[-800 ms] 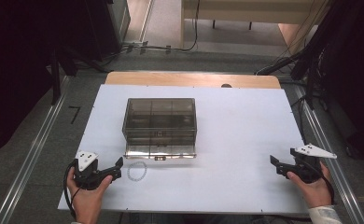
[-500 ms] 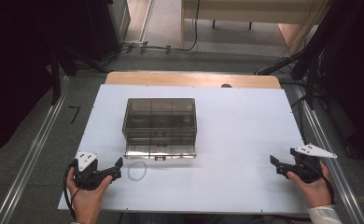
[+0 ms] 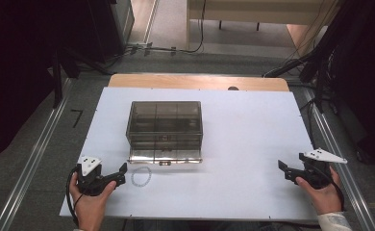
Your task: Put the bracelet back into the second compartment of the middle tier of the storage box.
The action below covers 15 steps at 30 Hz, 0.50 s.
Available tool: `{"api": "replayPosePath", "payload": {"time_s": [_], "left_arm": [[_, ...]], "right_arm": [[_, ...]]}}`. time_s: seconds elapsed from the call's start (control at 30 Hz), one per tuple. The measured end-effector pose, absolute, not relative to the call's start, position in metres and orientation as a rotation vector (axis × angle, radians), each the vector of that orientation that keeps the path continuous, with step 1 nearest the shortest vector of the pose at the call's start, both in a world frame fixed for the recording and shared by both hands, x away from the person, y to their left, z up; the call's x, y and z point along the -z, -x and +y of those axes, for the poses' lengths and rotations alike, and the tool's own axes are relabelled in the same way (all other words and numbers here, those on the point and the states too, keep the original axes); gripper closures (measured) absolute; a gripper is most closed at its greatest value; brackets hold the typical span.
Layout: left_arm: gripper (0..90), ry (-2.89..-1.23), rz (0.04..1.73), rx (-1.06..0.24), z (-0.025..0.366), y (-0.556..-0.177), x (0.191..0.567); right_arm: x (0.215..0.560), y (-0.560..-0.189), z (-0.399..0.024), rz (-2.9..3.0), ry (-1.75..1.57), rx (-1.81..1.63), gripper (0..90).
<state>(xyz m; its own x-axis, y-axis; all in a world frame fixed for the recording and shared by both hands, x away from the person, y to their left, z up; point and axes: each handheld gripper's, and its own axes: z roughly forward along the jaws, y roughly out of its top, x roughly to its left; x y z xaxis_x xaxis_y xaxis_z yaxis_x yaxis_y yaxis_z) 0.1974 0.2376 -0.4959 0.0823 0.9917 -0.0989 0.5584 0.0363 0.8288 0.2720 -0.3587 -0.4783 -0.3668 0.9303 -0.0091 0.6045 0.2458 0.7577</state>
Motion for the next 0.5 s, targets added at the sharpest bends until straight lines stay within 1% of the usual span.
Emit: {"api": "replayPosePath", "payload": {"time_s": [0.5], "left_arm": [[4.7, -1.645, 1.558, -0.735, 0.2330, -0.1986, 0.4978]], "right_arm": [[0.4790, -0.2728, -0.3582, 2.069, -1.387, -0.934, 13.2]]}}
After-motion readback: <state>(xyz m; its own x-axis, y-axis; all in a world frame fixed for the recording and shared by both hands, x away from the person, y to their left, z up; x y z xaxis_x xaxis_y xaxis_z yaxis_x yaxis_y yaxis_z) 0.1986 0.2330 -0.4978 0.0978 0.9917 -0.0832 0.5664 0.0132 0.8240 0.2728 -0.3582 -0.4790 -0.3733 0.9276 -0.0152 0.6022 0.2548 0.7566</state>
